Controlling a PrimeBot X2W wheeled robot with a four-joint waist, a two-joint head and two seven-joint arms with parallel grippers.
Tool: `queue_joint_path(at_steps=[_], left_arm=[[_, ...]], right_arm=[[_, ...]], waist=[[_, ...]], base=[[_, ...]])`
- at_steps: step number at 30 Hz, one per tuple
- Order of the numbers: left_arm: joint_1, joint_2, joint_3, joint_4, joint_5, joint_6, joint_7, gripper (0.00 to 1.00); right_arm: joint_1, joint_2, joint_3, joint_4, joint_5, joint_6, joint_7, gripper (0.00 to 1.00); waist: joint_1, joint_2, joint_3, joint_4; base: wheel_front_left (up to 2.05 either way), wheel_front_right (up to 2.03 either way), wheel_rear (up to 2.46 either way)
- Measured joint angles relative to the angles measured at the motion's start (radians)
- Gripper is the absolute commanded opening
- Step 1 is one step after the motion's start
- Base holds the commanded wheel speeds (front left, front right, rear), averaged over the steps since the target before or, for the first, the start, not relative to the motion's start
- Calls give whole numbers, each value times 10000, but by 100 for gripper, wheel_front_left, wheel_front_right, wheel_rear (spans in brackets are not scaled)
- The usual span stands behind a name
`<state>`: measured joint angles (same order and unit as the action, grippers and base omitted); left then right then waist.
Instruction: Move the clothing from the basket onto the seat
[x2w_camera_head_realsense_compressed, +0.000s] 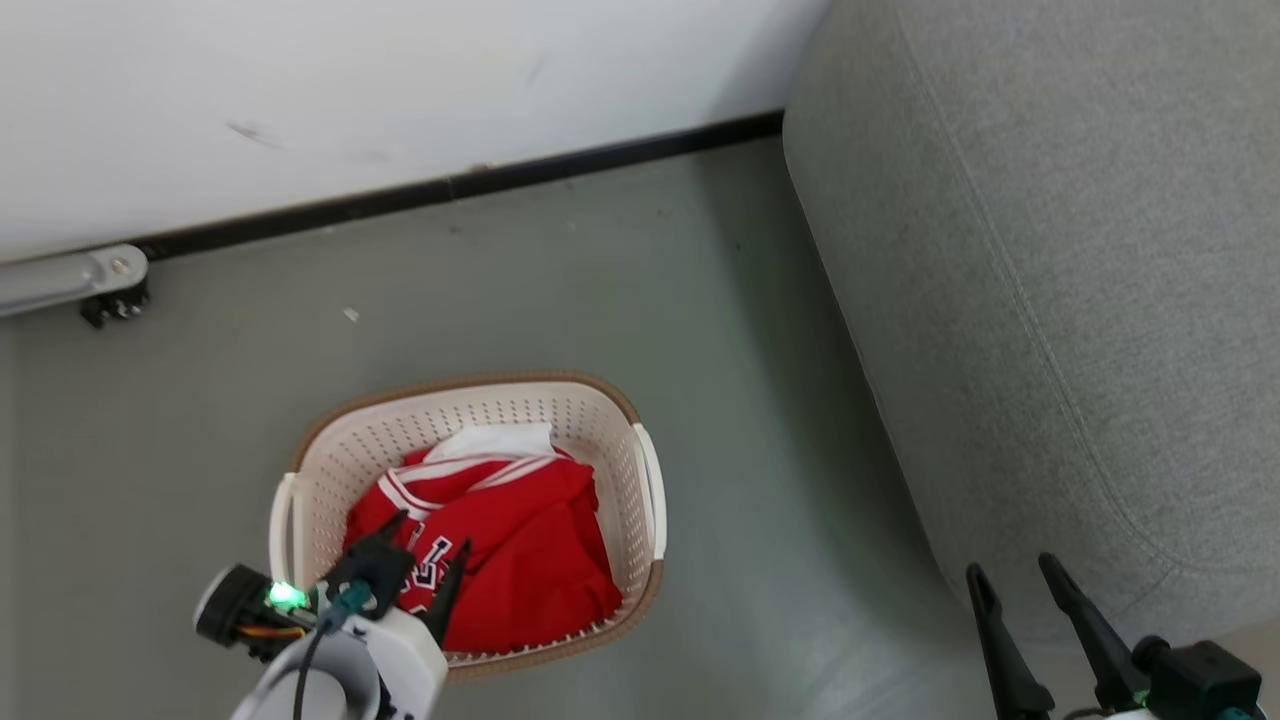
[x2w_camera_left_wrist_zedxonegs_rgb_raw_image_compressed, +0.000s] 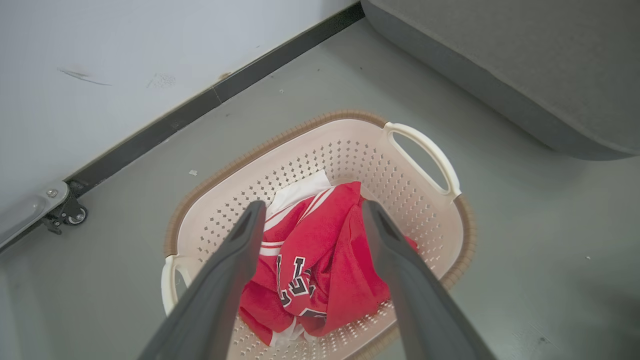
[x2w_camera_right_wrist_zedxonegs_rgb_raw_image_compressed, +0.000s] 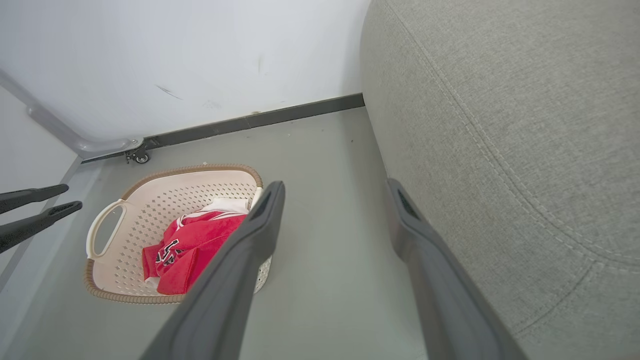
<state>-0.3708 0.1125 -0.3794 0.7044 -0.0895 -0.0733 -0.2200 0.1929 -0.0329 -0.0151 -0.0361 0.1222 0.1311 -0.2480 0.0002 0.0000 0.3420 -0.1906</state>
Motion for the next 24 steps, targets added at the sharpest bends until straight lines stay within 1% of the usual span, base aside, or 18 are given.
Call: queue_joint_path(at_steps=[11,16,22,24], left_arm=[[-1714,575,-380,1258,579,-188,702,100],[-2421,853,-922,1682,1141,-357,1020,100],[-3075,871,-1114,2132,1277,-364,1360,100],[-3330,874,-1237,2280,1373,-451,1488,100]], right_arm=[[-914,-2,355,-451,270,0,0,100],[-1232,0,566,-493,274,0,0,100],[-1639,-2,623,-562,387,0,0,100],[-1801,-2,642,-570,458,0,0,100]], waist=[[0,0,1468,-490],[-1,0,2103,-698],[0,0,2703,-906],[0,0,2927,-991]], base=[[0,0,0],[0,0,0],[0,0,0],[0,0,0]])
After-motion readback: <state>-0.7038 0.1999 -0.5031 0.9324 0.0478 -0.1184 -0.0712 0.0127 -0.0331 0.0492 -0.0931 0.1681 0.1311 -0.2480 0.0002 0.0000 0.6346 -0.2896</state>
